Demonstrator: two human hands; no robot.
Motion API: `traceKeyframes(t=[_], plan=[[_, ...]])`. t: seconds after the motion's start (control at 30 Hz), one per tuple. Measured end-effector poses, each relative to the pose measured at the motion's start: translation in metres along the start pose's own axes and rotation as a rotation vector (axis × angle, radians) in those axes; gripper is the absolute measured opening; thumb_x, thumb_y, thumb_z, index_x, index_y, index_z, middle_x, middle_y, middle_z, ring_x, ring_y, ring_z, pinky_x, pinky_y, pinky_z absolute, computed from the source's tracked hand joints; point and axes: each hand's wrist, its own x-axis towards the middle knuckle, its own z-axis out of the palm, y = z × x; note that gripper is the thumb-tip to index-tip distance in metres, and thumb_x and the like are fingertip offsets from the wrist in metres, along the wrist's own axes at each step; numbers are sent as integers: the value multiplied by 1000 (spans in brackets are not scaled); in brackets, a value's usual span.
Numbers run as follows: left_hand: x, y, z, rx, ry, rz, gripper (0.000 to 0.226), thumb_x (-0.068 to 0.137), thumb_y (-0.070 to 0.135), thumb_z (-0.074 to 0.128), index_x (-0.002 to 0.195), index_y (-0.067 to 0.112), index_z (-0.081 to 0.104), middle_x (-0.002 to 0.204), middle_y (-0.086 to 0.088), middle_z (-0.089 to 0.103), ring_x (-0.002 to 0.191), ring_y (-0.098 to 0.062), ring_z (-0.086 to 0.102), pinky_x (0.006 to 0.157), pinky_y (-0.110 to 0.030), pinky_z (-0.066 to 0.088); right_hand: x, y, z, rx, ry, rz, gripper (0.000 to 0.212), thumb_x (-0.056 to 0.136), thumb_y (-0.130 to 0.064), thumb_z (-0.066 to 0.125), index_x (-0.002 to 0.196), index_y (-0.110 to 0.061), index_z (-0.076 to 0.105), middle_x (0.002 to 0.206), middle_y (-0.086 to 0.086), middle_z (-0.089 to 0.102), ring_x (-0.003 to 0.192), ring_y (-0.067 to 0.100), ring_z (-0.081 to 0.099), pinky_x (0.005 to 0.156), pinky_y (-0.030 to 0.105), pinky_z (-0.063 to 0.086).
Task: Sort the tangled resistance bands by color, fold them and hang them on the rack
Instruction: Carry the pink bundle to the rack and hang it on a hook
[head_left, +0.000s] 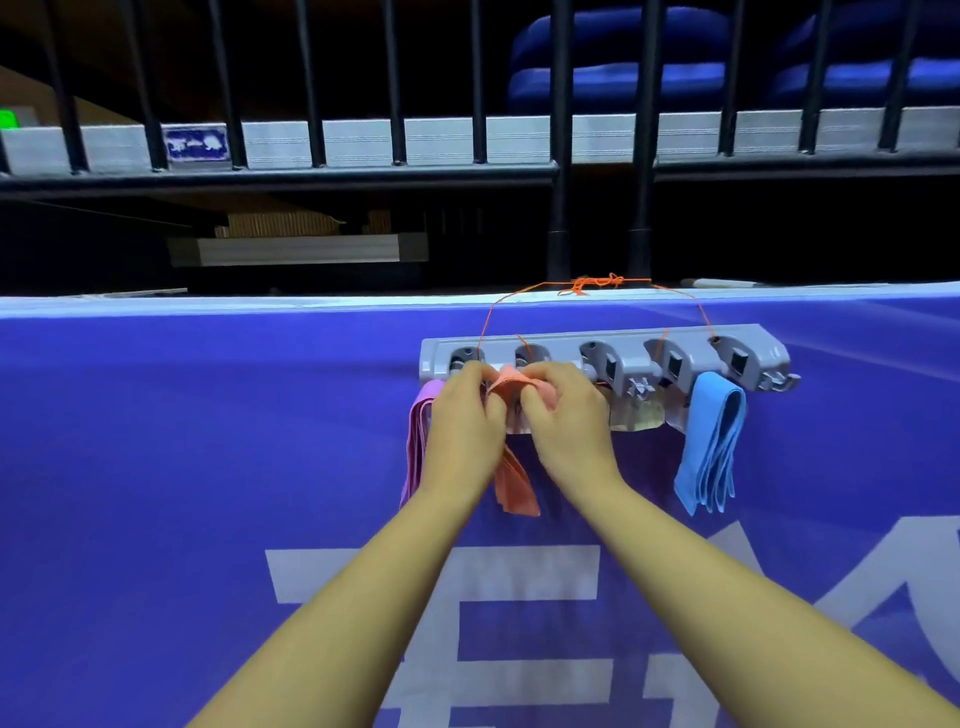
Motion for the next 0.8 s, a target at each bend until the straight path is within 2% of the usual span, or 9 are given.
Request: traceKeyframes(t=[0.07,0.23,0.33,0.43,0.47,0.53,0.6,0.7,0.8], plan=[[-4,-8,2,25,-47,19,12,95,20,54,103,22,62,96,7,68,91,-13,62,81,-31,50,-4,6,3,-66,-17,-9,16,86,-8,56,93,-15,68,91,0,67,87,13,57,78,26,43],[-14,-21,2,54,-177,84,41,86,29,67,124,27,51,113,17,58,105,-1,53,83,-11,41,-7,17,-1,-60,-84,62,15,85,-9,54,88,-18,66,77,-7,64,74,7,57,66,24,42],[-14,-20,6,79,-152,113,38,86,23,66,119,26,47,110,11,58,101,-8,56,77,-12,41,-6,17,-3,-45,-110,48,15,85,-11,56,88,-21,67,81,-7,67,77,6,60,71,24,47],[-13,-16,9,50,-123,91,37,89,23,63,122,27,47,108,12,58,97,-7,56,75,-5,41,-2,14,-3,-29,-111,-3,13,85,-17,59,89,-22,70,87,-6,67,86,10,61,77,27,49],[-13,-15,9,51,-117,82,39,90,20,61,126,24,48,111,10,59,100,-8,57,77,-6,42,0,11,-4,-24,-104,-23,12,85,-18,60,89,-23,71,89,-6,67,88,9,60,79,22,47],[-12,-16,9,50,-99,50,40,90,13,54,129,22,49,117,3,63,106,-16,60,87,-24,49,3,5,-5,-23,-82,-52,12,86,-20,63,91,-25,72,92,-4,66,90,7,59,79,13,42],[-12,-17,6,39,-76,15,41,91,10,47,129,24,51,115,0,67,102,-20,62,86,-36,52,7,-2,-8,-32,-72,-60,11,86,-22,65,91,-23,74,93,-4,65,91,6,58,78,11,40],[-11,-21,-2,54,-27,7,43,91,8,44,127,32,51,100,1,70,83,-16,63,70,-30,50,13,-8,-12,-90,-107,-86,14,84,-18,64,92,-21,75,94,-4,64,90,7,56,77,11,40],[-13,-20,-9,33,31,36,34,94,11,43,116,35,55,90,2,67,75,-10,59,62,-24,47,19,-10,-12,-163,-128,-108,17,84,-17,61,94,-21,74,97,-3,65,95,11,57,83,26,45]])
